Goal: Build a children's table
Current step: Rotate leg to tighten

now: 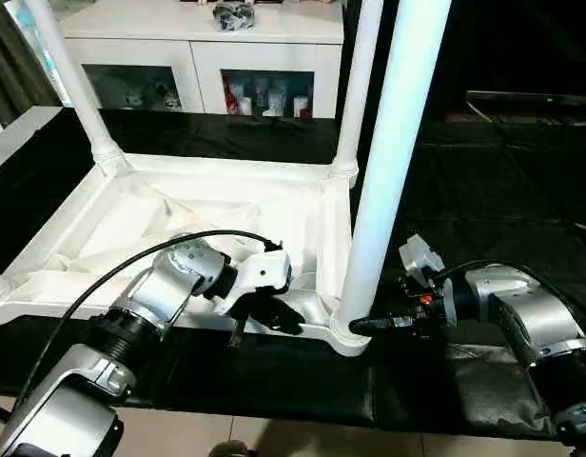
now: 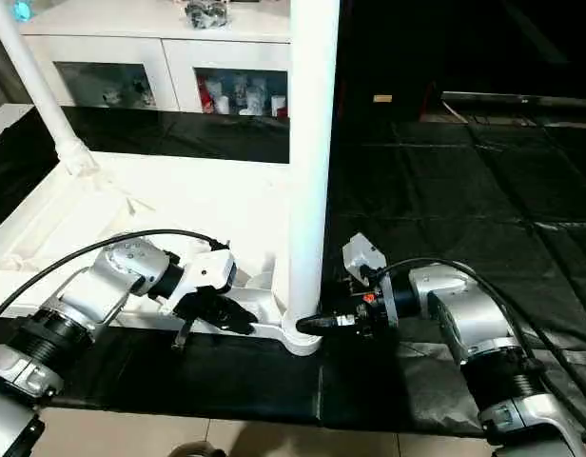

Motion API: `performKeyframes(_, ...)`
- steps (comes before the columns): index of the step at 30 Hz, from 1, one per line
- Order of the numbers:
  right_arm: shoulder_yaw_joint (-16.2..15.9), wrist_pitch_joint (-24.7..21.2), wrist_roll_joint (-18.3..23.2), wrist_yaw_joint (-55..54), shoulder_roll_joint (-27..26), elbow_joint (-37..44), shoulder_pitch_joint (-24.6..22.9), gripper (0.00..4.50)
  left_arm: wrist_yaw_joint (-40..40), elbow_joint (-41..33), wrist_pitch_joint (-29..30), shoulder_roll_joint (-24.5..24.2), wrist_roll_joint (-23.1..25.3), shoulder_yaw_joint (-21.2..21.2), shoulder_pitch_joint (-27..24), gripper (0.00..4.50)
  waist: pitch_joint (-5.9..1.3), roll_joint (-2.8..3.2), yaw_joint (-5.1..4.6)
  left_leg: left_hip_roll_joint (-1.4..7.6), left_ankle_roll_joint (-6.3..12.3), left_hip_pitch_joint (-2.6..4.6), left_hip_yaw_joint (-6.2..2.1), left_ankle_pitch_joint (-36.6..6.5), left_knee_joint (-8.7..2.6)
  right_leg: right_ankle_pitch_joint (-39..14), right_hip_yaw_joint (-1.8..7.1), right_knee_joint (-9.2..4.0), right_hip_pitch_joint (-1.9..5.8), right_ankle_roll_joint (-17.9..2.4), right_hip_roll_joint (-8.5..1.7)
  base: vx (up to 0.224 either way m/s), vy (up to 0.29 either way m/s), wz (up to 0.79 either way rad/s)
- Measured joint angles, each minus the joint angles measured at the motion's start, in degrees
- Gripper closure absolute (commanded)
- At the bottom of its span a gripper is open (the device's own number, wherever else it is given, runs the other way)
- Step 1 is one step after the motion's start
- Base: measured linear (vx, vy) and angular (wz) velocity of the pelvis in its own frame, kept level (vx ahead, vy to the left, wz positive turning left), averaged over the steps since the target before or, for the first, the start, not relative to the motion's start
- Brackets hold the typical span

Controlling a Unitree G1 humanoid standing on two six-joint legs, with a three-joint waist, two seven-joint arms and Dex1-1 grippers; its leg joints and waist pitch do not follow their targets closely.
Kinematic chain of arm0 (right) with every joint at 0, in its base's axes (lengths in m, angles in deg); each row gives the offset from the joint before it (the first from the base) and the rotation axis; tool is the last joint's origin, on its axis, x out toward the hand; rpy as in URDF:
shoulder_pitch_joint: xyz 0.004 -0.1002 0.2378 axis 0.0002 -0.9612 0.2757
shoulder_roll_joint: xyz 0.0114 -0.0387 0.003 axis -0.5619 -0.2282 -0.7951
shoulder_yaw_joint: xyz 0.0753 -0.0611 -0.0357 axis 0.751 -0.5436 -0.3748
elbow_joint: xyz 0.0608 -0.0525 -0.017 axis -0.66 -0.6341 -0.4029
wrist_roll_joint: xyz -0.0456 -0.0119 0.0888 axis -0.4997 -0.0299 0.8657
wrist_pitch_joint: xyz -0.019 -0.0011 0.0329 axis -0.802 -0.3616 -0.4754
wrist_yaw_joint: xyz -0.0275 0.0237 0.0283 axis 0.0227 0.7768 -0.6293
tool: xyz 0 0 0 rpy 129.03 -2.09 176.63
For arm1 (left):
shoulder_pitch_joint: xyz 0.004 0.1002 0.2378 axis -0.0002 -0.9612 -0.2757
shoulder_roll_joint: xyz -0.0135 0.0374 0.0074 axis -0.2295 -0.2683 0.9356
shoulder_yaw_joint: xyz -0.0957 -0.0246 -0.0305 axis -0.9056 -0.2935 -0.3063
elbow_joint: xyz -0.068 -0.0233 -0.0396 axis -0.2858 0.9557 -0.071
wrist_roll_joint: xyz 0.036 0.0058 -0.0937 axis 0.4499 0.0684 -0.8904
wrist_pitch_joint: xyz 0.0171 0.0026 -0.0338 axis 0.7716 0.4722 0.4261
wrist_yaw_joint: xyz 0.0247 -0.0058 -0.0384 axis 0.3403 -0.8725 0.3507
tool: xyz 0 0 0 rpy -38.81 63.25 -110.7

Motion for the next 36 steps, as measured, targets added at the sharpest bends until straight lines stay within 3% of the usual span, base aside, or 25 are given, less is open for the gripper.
performKeyframes(4,-0.02,0.7,-0.03,0.37,-0.09,-0.58,0.32,2.42,0.08,0.01,-0.2,0.03,0.3,-0.06,0.06,4.5,0.0,0.0,-0.04,0.0,0.0,0.02,0.0,0.0,0.01,0.0,0.0,0.0,0.02,0.0,0.0,0.0,0.0,0.0)
performKeyframes(11,0.16,0.57,-0.01,0.25,-0.17,-0.77,0.15,2.48,0.66,0.58,0.18,0.62,0.34,-0.15,0.16,4.5,-0.01,0.01,0.01,0.0,0.0,0.05,0.0,0.0,0.01,0.0,0.0,-0.01,0.08,0.0,0.0,0.0,0.0,0.0)
performKeyframes(15,3.53,-1.29,-0.84,-8.39,-2.5,0.82,-2.06,2.5,7.29,4.74,3.94,4.04,1.03,-2.33,1.52,4.5,-0.11,0.17,0.06,-0.02,0.0,0.19,0.0,0.0,0.03,-0.02,0.05,-0.02,0.27,0.03,0.0,0.0,0.0,0.0)
performKeyframes(19,7.65,-1.91,-3.65,-24.75,-9.15,-0.1,-1.77,2.54,17.38,10.2,7.45,7.76,2.13,-5.36,4.06,4.5,-0.15,0.2,-1.73,-0.05,0.0,0.28,-0.08,0.0,0.05,-0.04,-0.12,-0.25,0.33,0.07,0.0,0.0,0.0,0.0)
performKeyframes(21,9.44,-2.33,-5.0,-33.58,-13.05,-2.18,-0.14,2.55,23.27,12.68,9.49,10.25,2.41,-7.1,5.27,4.5,-0.24,0.36,-3.27,-0.07,0.01,0.21,-0.27,0.0,0.09,-0.04,-0.53,-0.87,0.37,0.07,-0.01,0.0,0.0,0.0)
performKeyframes(24,10.42,-2.73,-6.47,-42.51,-16.73,-5.49,2.71,2.55,29.55,14.96,11.34,13.24,2.2,-9.14,6.08,4.5,-0.39,0.69,-5.03,0.0,0.02,0.12,-1.12,-0.01,0.07,-0.04,-1.73,-2.15,0.89,0.07,-0.13,0.0,0.0,0.0)
performKeyframes(27,11.22,-1.98,-8.45,-51.9,-21.02,-10.57,6.84,2.55,36.33,17.5,12.25,15.69,2.03,-11.23,7.19,4.5,-0.37,0.72,-6.46,-0.06,0.04,0.12,-1.38,-0.02,0.08,-0.04,-1.83,-2.51,0.98,0.06,-0.14,0.0,0.0,0.0)
performKeyframes(30,12.62,0.27,-10.24,-59.7,-24.04,-15.24,10.01,2.55,42.83,20.35,12.3,18.47,2.23,-12.35,8.94,4.5,-0.34,0.71,-7.06,-0.07,0.05,0.02,-1.36,-0.03,0.02,-0.03,-1.85,-2.74,0.95,0.06,-0.16,0.0,0.0,0.0)
performKeyframes(32,13.31,1.27,-10.34,-60.97,-24.6,-15.79,10.11,1.87,43.77,20.76,12.2,19.05,2.25,-12.39,9.3,4.5,-0.34,0.71,-7.02,-0.08,0.06,0.0,-1.33,-0.03,-0.01,-0.01,-1.78,-2.78,0.96,0.03,-0.16,0.0,0.0,0.0)
performKeyframes(36,14.25,2.77,-10.26,-60.71,-25.13,-14.77,9.01,1.51,43.44,21.04,10.86,19.04,2.91,-12.06,9.64,4.5,-0.37,0.67,-6.33,-0.09,0.08,-0.03,-1.08,-0.03,-0.06,0.47,-1.46,-2.62,0.84,-0.31,-0.15,0.0,0.0,0.0)
